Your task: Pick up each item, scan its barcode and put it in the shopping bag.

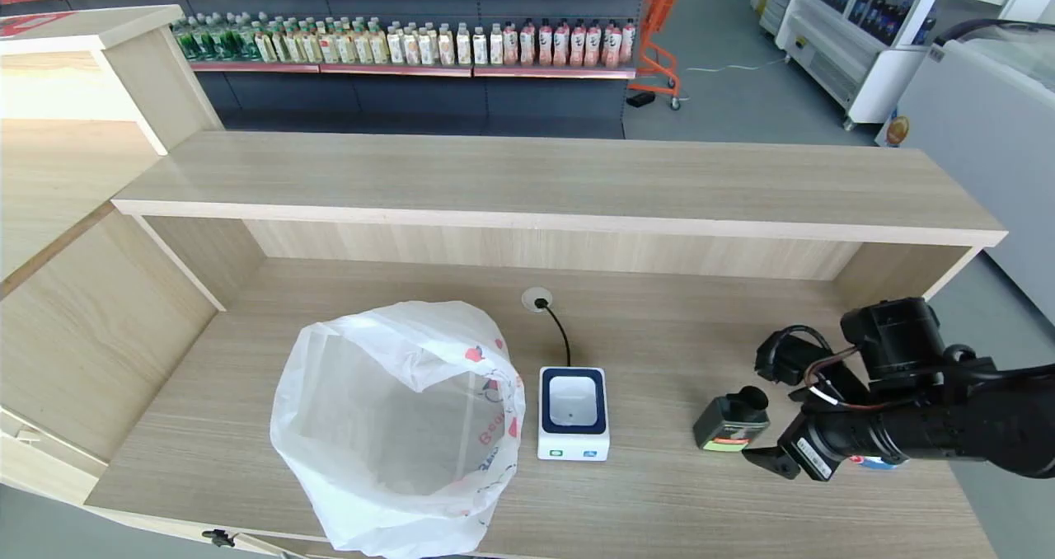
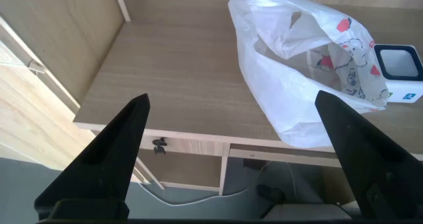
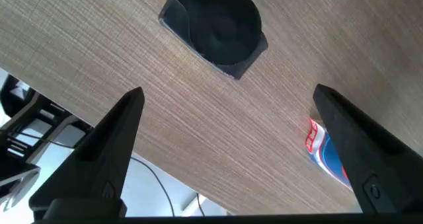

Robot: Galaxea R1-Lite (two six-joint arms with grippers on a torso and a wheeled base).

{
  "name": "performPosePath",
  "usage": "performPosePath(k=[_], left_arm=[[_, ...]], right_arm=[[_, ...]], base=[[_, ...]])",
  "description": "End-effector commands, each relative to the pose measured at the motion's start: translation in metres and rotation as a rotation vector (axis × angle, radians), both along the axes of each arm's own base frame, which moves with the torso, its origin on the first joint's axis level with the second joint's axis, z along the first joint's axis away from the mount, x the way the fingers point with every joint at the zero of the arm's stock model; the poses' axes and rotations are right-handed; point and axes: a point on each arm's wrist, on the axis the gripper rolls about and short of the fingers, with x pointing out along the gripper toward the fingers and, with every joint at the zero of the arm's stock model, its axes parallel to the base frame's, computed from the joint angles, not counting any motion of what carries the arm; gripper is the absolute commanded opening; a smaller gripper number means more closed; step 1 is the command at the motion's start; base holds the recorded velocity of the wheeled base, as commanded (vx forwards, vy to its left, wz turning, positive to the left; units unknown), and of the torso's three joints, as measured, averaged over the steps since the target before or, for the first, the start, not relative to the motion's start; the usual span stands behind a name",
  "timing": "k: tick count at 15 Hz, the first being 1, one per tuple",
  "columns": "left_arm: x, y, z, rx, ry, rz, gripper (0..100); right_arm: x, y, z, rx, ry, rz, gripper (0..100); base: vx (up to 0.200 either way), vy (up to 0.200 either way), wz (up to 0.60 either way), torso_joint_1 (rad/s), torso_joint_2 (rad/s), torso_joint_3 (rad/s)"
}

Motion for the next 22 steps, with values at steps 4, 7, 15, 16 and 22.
performPosePath(k=[4, 7, 15, 16, 22], left_arm=[[0.0, 0.0, 0.0, 0.0, 0.0, 0.001, 100], [0.0, 0.0, 0.0, 0.0, 0.0, 0.001, 100], [0.0, 0.0, 0.0, 0.0, 0.0, 0.001, 100], [0.0, 0.0, 0.0, 0.0, 0.0, 0.001, 100], [0.0, 0.0, 0.0, 0.0, 0.0, 0.001, 100]], right_arm=[[0.032, 0.024, -0.037, 0.017, 0.014, 0.102, 100], [0.05, 0.035, -0.045, 0.027, -0.039, 0.123, 100], [0.052, 0.049, -0.034, 0.071, -0.086, 0.137, 0], [0.051, 0.05, -0.029, 0.099, -0.104, 0.127, 0], [-0.013, 0.02, 0.059, 0.354, -0.3, -0.059, 0]], base=[[0.0, 0.0, 0.0, 0.0, 0.0, 0.0], [0.0, 0.0, 0.0, 0.0, 0.0, 0.0], [0.0, 0.0, 0.0, 0.0, 0.0, 0.0], [0.0, 0.0, 0.0, 0.0, 0.0, 0.0], [0.0, 0.0, 0.0, 0.0, 0.0, 0.0]])
